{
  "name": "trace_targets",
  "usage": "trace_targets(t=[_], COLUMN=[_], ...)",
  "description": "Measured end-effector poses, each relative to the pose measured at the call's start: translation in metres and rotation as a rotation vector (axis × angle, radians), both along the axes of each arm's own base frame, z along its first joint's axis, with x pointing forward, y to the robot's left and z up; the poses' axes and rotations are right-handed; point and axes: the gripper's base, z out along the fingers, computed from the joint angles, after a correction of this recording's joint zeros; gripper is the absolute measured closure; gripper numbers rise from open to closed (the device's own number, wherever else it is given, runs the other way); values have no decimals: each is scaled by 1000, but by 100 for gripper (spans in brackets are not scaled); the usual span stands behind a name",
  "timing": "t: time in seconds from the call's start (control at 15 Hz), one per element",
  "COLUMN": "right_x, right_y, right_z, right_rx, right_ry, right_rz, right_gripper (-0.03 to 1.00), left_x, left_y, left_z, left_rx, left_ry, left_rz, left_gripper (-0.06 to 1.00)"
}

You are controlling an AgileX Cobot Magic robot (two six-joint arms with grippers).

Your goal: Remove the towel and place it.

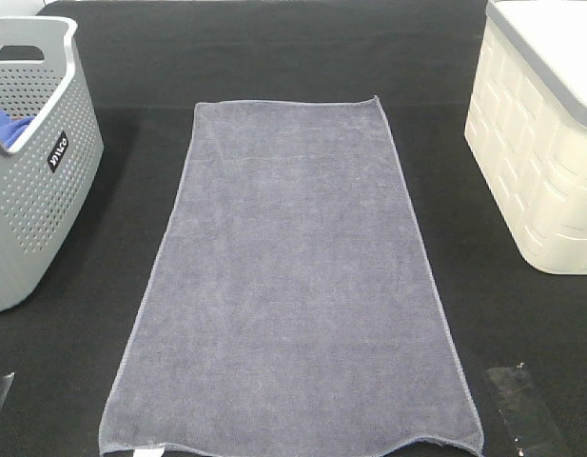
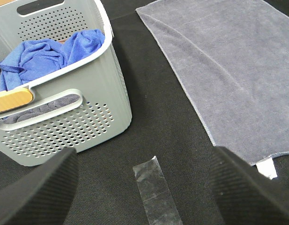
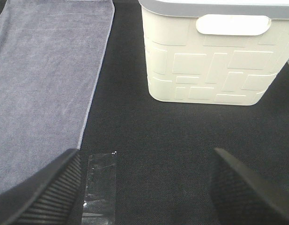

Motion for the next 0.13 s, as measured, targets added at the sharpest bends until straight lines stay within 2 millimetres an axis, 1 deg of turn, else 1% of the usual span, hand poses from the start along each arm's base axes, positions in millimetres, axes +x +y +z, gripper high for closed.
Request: trace_targets(t=[0.13], right_x=[0], right_y=[0], right_z=[0], right_rx=[0], right_ry=[0], right_rz=[0], right_gripper=[26], left_x=[0], left_y=[0], left_z=[0], left_rx=[1], left_ry=[0], left_rz=[0], left_gripper=[21])
